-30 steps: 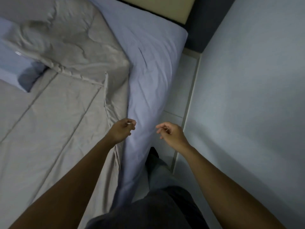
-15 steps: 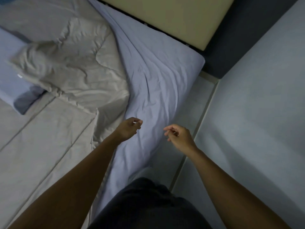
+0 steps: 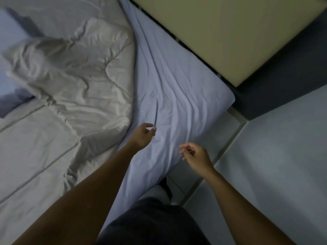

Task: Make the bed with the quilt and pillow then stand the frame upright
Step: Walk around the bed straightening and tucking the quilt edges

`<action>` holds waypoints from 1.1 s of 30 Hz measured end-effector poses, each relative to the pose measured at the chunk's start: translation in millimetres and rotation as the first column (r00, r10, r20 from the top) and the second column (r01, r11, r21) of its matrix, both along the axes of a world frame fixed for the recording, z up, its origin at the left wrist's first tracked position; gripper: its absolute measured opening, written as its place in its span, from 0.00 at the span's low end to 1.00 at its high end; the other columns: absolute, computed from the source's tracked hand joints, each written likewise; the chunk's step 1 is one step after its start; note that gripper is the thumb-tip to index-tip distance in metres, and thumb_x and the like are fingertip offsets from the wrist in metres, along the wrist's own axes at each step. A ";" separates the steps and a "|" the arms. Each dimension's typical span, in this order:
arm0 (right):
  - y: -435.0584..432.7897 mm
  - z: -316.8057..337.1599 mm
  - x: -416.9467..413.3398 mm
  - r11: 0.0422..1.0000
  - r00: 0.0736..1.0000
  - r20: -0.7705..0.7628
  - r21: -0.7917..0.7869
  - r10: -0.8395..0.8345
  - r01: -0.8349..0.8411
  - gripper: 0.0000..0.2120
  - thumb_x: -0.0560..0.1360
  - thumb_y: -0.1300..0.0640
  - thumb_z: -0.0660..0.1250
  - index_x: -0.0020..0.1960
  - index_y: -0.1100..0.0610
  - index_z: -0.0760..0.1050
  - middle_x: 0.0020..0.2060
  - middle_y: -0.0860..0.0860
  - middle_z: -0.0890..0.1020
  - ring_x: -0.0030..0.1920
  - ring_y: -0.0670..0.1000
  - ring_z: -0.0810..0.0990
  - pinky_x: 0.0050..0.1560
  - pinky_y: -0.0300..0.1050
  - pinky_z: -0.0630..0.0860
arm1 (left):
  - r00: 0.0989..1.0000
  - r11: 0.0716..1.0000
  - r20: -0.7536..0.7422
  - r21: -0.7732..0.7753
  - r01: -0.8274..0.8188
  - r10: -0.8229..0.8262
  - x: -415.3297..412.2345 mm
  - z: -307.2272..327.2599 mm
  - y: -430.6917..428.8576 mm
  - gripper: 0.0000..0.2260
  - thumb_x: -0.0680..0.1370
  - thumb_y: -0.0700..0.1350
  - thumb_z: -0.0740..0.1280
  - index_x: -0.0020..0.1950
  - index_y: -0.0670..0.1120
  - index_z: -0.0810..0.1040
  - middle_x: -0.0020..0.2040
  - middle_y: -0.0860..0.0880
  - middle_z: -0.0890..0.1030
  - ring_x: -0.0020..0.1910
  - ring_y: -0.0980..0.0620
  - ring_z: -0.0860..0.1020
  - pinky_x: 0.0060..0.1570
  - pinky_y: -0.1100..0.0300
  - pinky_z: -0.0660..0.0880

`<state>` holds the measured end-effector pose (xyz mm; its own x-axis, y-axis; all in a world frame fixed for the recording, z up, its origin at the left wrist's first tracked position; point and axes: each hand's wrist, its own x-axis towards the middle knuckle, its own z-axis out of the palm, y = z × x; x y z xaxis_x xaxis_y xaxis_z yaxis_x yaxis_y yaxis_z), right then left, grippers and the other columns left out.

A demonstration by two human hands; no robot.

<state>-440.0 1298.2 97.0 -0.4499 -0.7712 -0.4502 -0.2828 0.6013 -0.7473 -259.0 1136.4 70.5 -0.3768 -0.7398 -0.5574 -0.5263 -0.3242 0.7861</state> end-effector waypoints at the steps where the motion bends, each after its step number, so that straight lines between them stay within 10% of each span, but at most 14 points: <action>1: -11.8 1.2 -12.8 0.999 0.999 0.002 0.011 0.038 -0.038 0.13 0.76 0.62 0.66 0.45 0.45 0.82 0.39 0.44 0.86 0.37 0.49 0.85 0.44 0.43 0.82 | 0.999 0.999 -0.011 -0.004 -0.037 0.037 -8.2 1.9 -5.8 0.17 0.79 0.55 0.66 0.63 0.48 0.75 0.48 0.49 0.85 0.48 0.46 0.83 0.56 0.46 0.79; 11: -165.9 16.6 -33.6 0.924 0.925 0.012 0.024 0.381 -0.381 0.09 0.79 0.60 0.64 0.49 0.50 0.81 0.42 0.47 0.86 0.40 0.51 0.85 0.48 0.47 0.83 | 0.961 0.957 0.041 -0.115 -0.266 0.272 -2.7 35.5 -45.7 0.17 0.80 0.57 0.64 0.64 0.50 0.75 0.51 0.49 0.84 0.49 0.51 0.82 0.54 0.52 0.79; 28: -404.2 -10.2 132.8 0.421 0.421 0.000 -0.046 0.907 -0.906 0.10 0.79 0.60 0.62 0.51 0.52 0.82 0.40 0.46 0.86 0.36 0.42 0.82 0.34 0.30 0.74 | 0.570 0.588 0.142 -0.184 -0.788 0.809 91.4 10.8 -94.3 0.16 0.81 0.54 0.63 0.67 0.52 0.74 0.53 0.53 0.80 0.46 0.62 0.76 0.38 0.70 0.68; 33: -484.3 -64.7 176.5 0.260 0.260 -0.057 -0.009 0.964 -0.966 0.09 0.77 0.56 0.64 0.47 0.45 0.81 0.42 0.44 0.86 0.42 0.46 0.84 0.44 0.41 0.81 | 0.425 0.444 0.141 -0.144 -0.884 0.894 110.7 -39.4 -151.7 0.17 0.81 0.54 0.63 0.68 0.50 0.74 0.61 0.49 0.79 0.58 0.52 0.77 0.56 0.57 0.75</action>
